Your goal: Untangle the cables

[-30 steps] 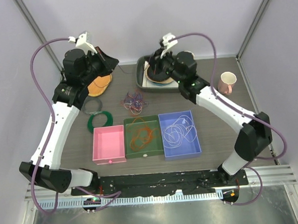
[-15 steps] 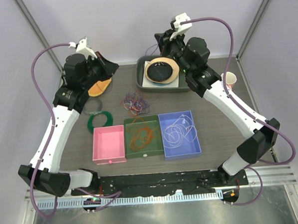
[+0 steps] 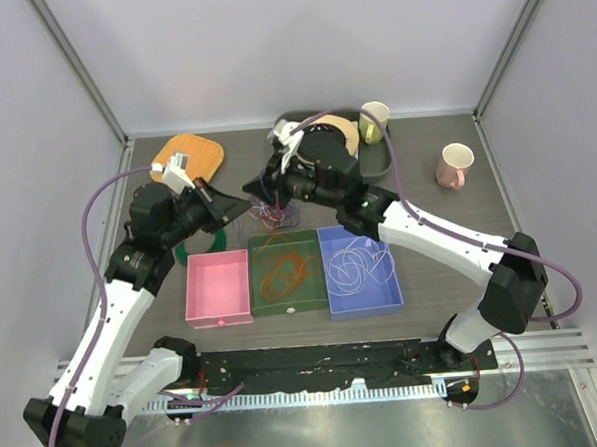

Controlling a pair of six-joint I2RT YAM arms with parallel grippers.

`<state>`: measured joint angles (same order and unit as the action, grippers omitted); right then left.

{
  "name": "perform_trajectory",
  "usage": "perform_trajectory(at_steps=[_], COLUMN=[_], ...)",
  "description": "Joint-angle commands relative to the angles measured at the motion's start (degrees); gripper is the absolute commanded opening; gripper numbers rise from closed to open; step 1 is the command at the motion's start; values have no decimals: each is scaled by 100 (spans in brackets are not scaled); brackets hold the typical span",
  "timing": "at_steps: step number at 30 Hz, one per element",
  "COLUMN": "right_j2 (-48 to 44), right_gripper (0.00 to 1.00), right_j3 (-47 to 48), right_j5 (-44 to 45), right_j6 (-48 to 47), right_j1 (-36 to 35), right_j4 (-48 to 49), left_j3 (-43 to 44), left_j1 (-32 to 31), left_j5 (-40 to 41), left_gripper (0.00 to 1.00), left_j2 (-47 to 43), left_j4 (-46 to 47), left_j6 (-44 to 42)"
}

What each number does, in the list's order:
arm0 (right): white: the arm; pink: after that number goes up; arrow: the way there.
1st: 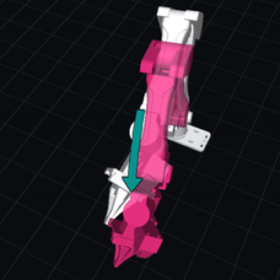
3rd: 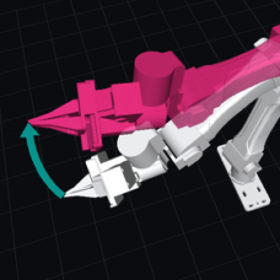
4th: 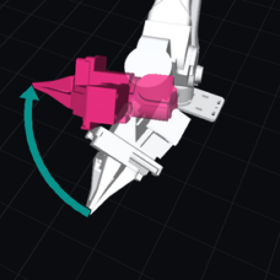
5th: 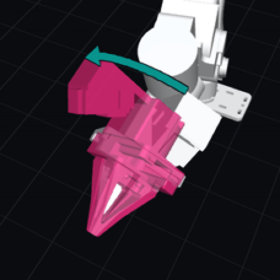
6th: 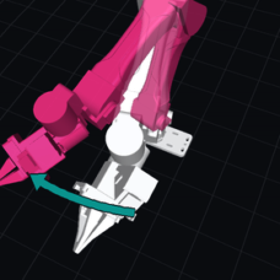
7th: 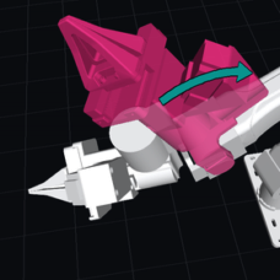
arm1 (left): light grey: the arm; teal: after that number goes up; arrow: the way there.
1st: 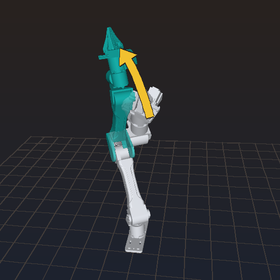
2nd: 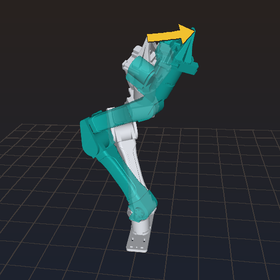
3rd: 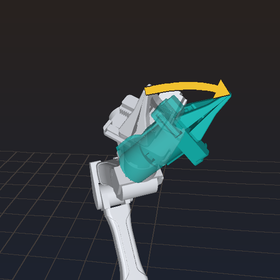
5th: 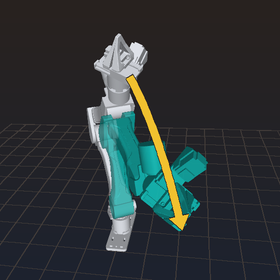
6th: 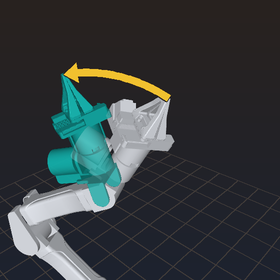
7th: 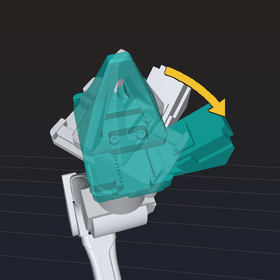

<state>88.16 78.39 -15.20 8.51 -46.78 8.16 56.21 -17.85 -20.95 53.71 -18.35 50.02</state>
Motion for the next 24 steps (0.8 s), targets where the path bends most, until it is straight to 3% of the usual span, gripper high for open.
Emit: perform_trajectory(at_steps=[1,9,14,24], right_j2=[-71,385,868,1915], right_gripper=[1,1,1,1], right_j3=[-402,-649,-650,-176], right_j5=[-282,-63,342,800], right_j6=[370,599,669,669], right_j1=[-392,-823,-1025,-1298], right_j4=[949,1564,2039,1733], left_j3=[-118,-48,-794,-1331], left_j1=[-8,0,-8,-8], left_j5=[-287,793,1040,3376], left_gripper=[0,0,0,0], left_j2=[-747,-1521,-1584,-1434], left_j4=[-326,-2136,-1953,-2770], left_j6=[587,710,1062,1203])
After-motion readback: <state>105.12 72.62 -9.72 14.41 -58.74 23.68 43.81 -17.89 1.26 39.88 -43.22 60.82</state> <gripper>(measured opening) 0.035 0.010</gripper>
